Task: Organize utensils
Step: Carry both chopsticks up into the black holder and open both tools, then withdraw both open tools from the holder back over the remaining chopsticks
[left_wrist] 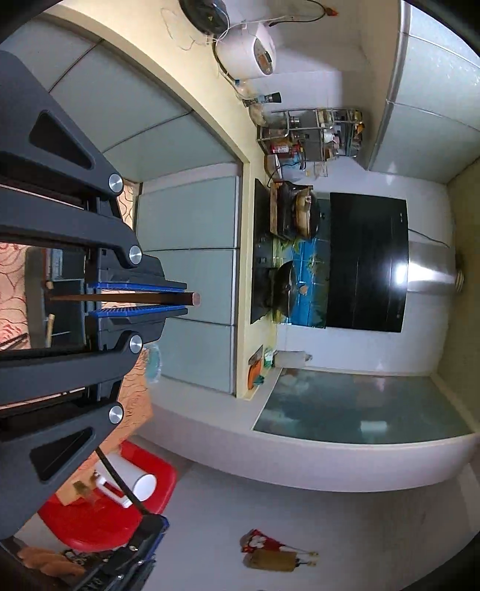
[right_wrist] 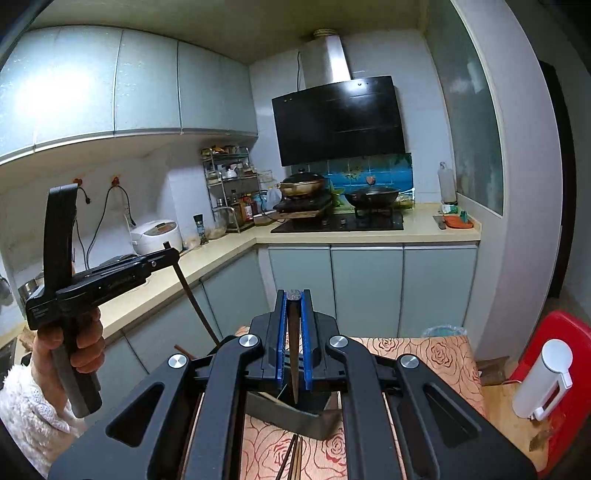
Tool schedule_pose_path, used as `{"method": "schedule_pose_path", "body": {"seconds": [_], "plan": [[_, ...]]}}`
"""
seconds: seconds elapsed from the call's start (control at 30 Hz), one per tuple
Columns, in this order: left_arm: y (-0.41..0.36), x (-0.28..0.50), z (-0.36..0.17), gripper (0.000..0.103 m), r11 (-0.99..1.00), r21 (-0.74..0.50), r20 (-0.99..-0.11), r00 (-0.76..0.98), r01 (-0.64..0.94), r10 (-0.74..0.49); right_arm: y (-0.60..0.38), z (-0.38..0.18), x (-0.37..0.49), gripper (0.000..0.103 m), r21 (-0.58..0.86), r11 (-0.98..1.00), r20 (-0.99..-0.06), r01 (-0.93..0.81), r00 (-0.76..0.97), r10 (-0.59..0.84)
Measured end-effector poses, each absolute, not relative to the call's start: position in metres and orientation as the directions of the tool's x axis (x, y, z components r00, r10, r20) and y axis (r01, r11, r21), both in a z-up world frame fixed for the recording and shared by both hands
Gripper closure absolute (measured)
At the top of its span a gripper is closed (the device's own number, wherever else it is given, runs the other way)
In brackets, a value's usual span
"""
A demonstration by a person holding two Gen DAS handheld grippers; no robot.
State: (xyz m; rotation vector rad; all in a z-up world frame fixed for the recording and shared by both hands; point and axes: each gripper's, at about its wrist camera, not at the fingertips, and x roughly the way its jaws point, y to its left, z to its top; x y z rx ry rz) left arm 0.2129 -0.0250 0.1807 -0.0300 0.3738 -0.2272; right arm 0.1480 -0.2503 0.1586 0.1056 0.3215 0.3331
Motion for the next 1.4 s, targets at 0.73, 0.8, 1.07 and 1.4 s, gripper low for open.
{"method": "schedule_pose_path", "body": {"seconds": [0.73, 0.8, 1.07, 1.4], "plan": [[-0.042, 0.236, 0.108, 0.096, 0.973, -0.008, -0.461, 0.863, 0.23, -0.208, -0.224, 0.106, 0.198, 0.095, 0.076, 0.968, -0.452, -0.241, 0.857, 0.249], [-0.042, 0.236, 0.106, 0.096, 0.973, -0.009, -0.463, 0.861, 0.23, -0.208, -0.222, 0.103, 0.198, 0.095, 0.07, 0.967, -0.456, -0.244, 0.854, 0.249], [-0.033, 0.229, 0.11, 0.073, 0.976, -0.024, -0.451, 0.869, 0.218, -0.205, -0.224, 0.098, 0.196, 0.081, 0.085, 0.964, -0.46, -0.253, 0.848, 0.263], [-0.024, 0.209, 0.105, 0.037, 0.975, -0.041, -0.433, 0.876, 0.216, -0.212, -0.232, 0.102, 0.183, 0.059, 0.106, 0.964, -0.428, -0.245, 0.863, 0.267]]}}
